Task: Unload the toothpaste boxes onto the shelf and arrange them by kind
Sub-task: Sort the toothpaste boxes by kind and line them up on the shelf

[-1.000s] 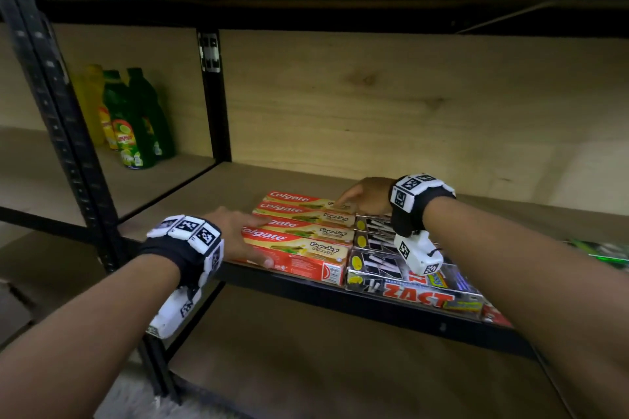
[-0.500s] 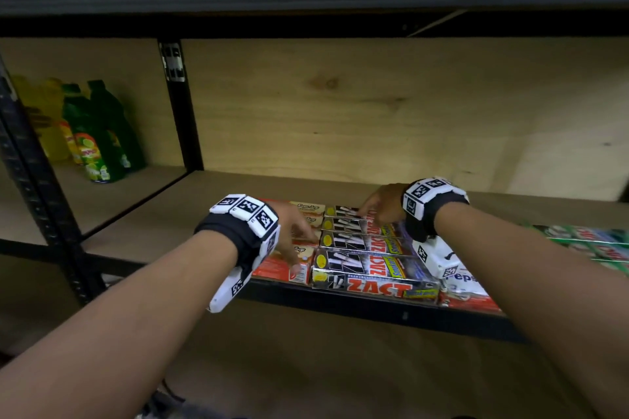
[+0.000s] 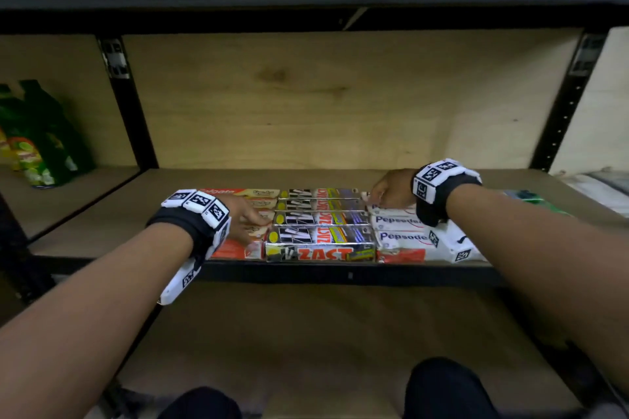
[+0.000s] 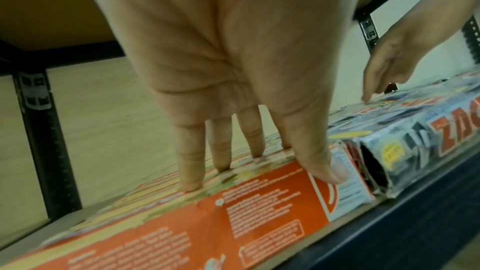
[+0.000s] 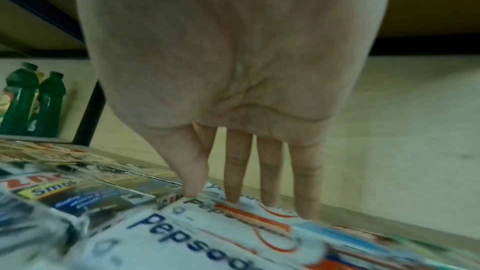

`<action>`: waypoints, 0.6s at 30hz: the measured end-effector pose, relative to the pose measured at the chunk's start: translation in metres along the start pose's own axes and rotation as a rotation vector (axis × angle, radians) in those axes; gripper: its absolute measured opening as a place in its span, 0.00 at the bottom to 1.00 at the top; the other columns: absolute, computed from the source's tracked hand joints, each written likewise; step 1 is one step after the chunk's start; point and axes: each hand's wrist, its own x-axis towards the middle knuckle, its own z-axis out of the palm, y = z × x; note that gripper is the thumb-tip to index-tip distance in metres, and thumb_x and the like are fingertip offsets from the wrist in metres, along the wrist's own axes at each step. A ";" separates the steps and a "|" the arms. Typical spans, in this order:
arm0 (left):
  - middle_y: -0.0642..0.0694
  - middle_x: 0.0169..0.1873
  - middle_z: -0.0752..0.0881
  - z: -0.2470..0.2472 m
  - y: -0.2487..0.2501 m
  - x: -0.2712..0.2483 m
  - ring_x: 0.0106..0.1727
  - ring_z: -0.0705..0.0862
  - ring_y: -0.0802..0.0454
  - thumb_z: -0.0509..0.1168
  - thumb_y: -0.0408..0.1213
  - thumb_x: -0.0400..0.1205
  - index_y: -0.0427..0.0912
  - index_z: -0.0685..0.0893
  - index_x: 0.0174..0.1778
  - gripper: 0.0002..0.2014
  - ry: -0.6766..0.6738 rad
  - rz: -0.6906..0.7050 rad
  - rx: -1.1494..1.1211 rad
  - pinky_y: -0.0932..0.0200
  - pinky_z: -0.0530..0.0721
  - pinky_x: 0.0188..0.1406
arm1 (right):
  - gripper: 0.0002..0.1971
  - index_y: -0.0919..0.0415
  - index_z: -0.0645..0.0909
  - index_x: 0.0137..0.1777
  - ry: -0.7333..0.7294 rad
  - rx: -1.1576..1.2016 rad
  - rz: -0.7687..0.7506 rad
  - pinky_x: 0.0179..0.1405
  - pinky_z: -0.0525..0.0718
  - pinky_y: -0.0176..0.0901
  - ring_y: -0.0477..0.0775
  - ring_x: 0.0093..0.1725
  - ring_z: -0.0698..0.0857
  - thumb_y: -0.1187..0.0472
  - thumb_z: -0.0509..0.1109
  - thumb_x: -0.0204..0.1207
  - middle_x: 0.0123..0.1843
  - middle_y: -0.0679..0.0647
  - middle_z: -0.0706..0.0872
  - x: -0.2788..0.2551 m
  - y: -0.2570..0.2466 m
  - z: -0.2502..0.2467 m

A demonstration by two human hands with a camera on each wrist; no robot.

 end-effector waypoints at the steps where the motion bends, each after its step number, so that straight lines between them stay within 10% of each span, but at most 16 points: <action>1: 0.54 0.78 0.72 0.001 0.004 -0.001 0.77 0.72 0.54 0.75 0.47 0.77 0.56 0.72 0.78 0.33 0.006 -0.017 0.023 0.63 0.67 0.72 | 0.13 0.35 0.86 0.55 -0.008 -0.008 0.046 0.65 0.80 0.44 0.46 0.55 0.82 0.50 0.74 0.72 0.62 0.36 0.83 -0.017 0.008 0.001; 9: 0.50 0.75 0.75 -0.002 0.091 -0.018 0.73 0.75 0.49 0.71 0.45 0.80 0.52 0.73 0.78 0.29 0.109 0.161 0.156 0.65 0.72 0.63 | 0.40 0.34 0.69 0.78 -0.085 0.099 0.132 0.71 0.73 0.47 0.55 0.76 0.73 0.48 0.82 0.66 0.82 0.46 0.69 -0.091 0.032 0.040; 14: 0.47 0.70 0.80 0.003 0.121 -0.008 0.69 0.79 0.46 0.72 0.44 0.80 0.49 0.73 0.77 0.29 0.128 0.204 0.157 0.55 0.77 0.64 | 0.35 0.39 0.71 0.78 -0.019 -0.035 0.104 0.74 0.74 0.48 0.54 0.75 0.75 0.55 0.79 0.71 0.79 0.47 0.73 -0.088 0.026 0.048; 18: 0.51 0.61 0.85 -0.006 0.112 0.014 0.62 0.82 0.51 0.72 0.53 0.77 0.52 0.83 0.67 0.23 0.186 0.254 0.035 0.58 0.79 0.60 | 0.17 0.47 0.85 0.66 0.070 0.090 -0.030 0.57 0.74 0.38 0.48 0.58 0.80 0.55 0.74 0.77 0.62 0.45 0.84 -0.084 0.021 0.025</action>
